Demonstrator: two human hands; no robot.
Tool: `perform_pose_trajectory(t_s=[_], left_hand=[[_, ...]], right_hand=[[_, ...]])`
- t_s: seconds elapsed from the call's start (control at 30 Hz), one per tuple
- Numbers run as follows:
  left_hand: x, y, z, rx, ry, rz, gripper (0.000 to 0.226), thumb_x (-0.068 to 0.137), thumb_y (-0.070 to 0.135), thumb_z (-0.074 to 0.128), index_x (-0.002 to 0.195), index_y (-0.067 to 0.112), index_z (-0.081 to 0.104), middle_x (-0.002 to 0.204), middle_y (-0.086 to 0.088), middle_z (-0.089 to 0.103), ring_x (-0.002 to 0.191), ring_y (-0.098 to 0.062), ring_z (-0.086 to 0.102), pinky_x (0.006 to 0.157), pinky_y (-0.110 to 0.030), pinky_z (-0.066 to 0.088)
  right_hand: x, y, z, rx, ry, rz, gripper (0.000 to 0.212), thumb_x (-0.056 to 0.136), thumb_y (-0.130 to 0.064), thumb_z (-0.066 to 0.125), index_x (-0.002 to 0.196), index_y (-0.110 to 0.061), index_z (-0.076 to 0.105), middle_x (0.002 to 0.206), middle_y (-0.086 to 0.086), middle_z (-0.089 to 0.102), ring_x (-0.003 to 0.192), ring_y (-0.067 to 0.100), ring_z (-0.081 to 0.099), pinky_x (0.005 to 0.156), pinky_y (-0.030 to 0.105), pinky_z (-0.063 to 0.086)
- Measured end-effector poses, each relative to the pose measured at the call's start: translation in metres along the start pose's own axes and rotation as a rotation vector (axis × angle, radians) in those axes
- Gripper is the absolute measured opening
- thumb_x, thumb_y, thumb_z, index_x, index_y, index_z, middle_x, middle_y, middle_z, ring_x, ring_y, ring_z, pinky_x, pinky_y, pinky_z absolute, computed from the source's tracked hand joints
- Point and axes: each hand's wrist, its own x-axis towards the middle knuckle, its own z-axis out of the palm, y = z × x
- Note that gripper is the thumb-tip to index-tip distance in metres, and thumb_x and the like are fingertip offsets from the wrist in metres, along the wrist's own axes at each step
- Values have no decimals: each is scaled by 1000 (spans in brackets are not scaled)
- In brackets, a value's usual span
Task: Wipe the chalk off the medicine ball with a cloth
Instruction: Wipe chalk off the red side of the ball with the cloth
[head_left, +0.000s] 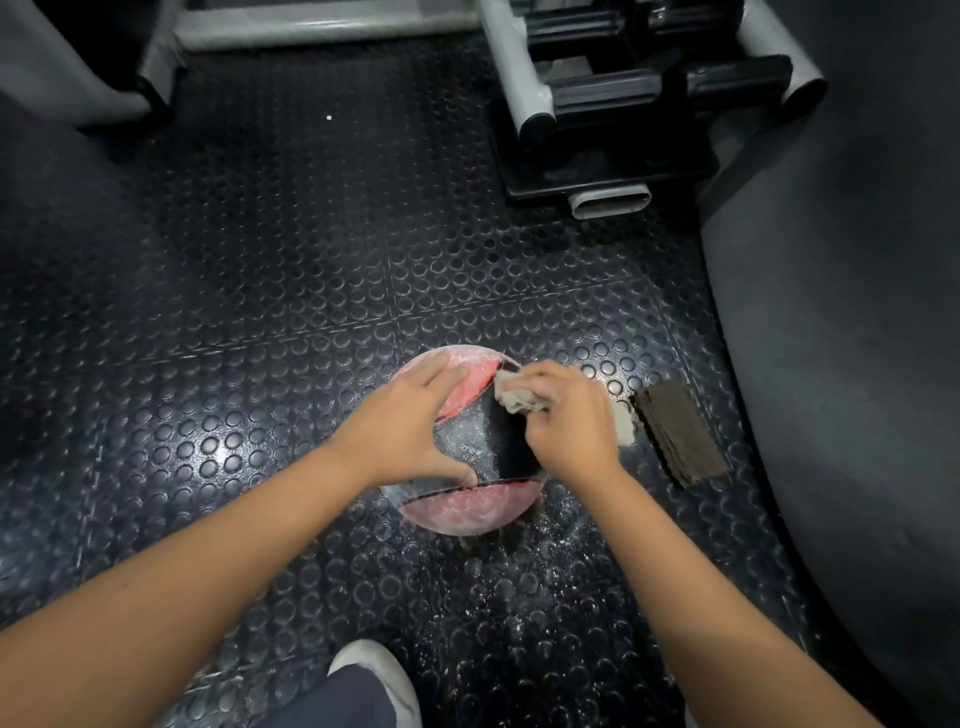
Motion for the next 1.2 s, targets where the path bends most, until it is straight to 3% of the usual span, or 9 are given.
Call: perform_pose_trajectory(t_s=[0.2, 0.4, 0.57, 0.83, 0.93, 1.03, 1.2], left_hand=[[1, 5, 2, -1, -7, 22, 123, 59, 68, 77, 155, 20, 17, 163, 0, 7, 149, -16, 14, 117, -32, 21], [1, -2, -3, -30, -12, -15, 125, 56, 68, 79, 155, 21, 19, 163, 2, 9, 147, -17, 20, 114, -35, 28], [3, 5, 2, -10, -10, -2, 126, 57, 71, 77, 155, 21, 17, 164, 1, 6, 148, -18, 18, 115, -36, 27], [7, -1, -12, -77, -25, -52, 122, 59, 63, 82, 154, 18, 21, 162, -2, 14, 147, -20, 20, 116, -34, 24], [10, 0, -11, -84, -29, -48, 121, 60, 63, 81, 155, 17, 20, 163, -4, 13, 149, -19, 15, 117, -34, 19], [12, -1, -12, -90, -25, -53, 121, 60, 61, 82, 154, 16, 22, 162, -3, 16, 148, -18, 16, 117, -33, 20], [15, -8, -17, -121, -26, -74, 120, 59, 61, 83, 154, 18, 23, 161, -1, 20, 147, -19, 19, 117, -34, 20]], right_hand=[[20, 20, -5, -99, 3, 118, 42, 74, 9, 54, 91, -21, 78, 102, -9, 72, 88, 21, 63, 83, 37, 51], [2, 1, -3, 6, -34, 2, 49, 72, 12, 54, 94, -24, 78, 104, -10, 70, 88, 21, 61, 83, 45, 50], [10, 25, -9, -29, 16, 131, 44, 73, 11, 55, 93, -20, 78, 99, -8, 72, 85, 18, 63, 80, 39, 53], [-7, 11, -6, 41, -15, 46, 43, 74, 9, 58, 94, -24, 77, 100, -13, 70, 89, 18, 61, 85, 43, 50], [2, 30, -7, 40, -14, 165, 30, 82, 0, 64, 93, -26, 76, 93, -13, 67, 86, 18, 63, 74, 32, 51], [18, 21, -2, 71, -17, 155, 14, 86, -10, 67, 90, -21, 75, 95, -15, 61, 84, 17, 61, 65, 27, 46], [-5, 22, 0, 258, -23, 135, 12, 84, -7, 70, 87, -18, 75, 101, -23, 54, 85, 6, 59, 74, 36, 54]])
